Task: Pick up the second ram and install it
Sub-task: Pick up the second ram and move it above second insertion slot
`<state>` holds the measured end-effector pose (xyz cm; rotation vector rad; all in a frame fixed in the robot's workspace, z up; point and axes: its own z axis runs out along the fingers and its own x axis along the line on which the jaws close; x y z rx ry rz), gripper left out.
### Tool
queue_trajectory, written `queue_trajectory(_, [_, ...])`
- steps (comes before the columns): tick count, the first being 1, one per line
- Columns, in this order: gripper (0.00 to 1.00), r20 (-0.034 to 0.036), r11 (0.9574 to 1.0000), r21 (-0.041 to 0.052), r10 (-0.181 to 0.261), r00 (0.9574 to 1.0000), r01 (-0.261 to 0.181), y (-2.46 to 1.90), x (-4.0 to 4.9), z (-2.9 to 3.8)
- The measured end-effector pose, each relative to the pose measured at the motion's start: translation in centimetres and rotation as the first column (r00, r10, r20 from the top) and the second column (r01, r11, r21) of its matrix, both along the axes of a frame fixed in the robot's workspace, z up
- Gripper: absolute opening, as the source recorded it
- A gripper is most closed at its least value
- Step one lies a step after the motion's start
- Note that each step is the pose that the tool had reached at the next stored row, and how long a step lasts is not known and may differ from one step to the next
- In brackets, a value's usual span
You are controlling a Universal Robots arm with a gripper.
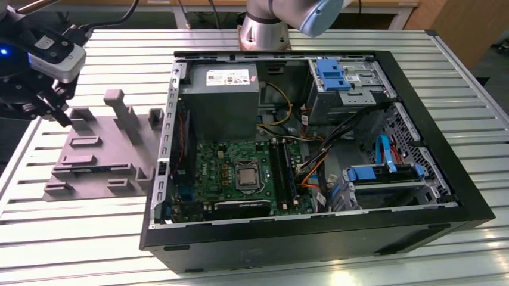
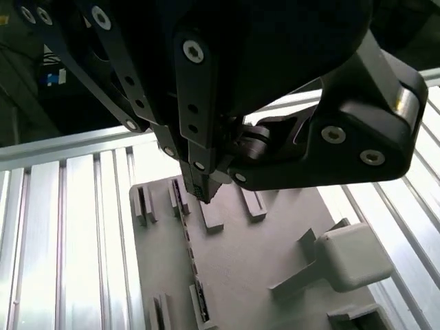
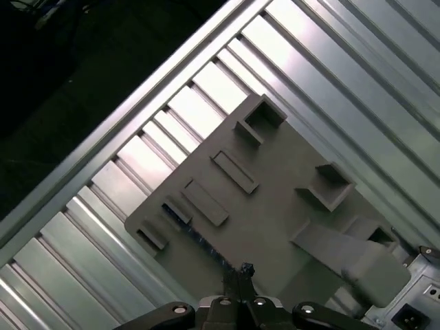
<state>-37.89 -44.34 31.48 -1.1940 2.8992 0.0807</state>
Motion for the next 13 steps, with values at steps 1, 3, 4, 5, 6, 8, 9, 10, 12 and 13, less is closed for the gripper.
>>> queue_trajectory(1, [0.11,0.0,0.9998,0.0,0.018,0.9998,-0.018,0.0,0.0,-0.01])
queue_trajectory(3, [0.11,0.0,0.9985,0.0,0.054,0.9985,-0.054,0.0,0.0,-0.02])
queue_trajectory(4, [0.11,0.0,0.9974,0.0,0.072,0.9974,-0.072,0.0,0.0,-0.03])
queue_trajectory(5, [0.11,0.0,0.9959,0.0,0.09,0.9959,-0.09,0.0,0.0,-0.04])
queue_trajectory(6, [0.11,0.0001,0.9941,0.0,0.108,0.9941,-0.108,0.0,0.0,-0.05])
queue_trajectory(8, [0.11,0.0,0.9894,0.0,0.145,0.9894,-0.145,0.0,0.0,-0.06])
queue_trajectory(9, [0.11,0.0,0.9867,0.0,0.163,0.9867,-0.163,0.0,0.0,-0.06])
queue_trajectory(10, [0.11,0.0,0.9836,0.0,0.181,0.9836,-0.181,0.0,0.0,-0.07])
queue_trajectory(12, [0.11,0.0001,0.9765,0.0,0.216,0.9765,-0.216,0.0,0.0,-0.09])
queue_trajectory(13, [0.11,0.0001,0.9724,0.0,0.233,0.9724,-0.233,0.0,0.0,-0.1])
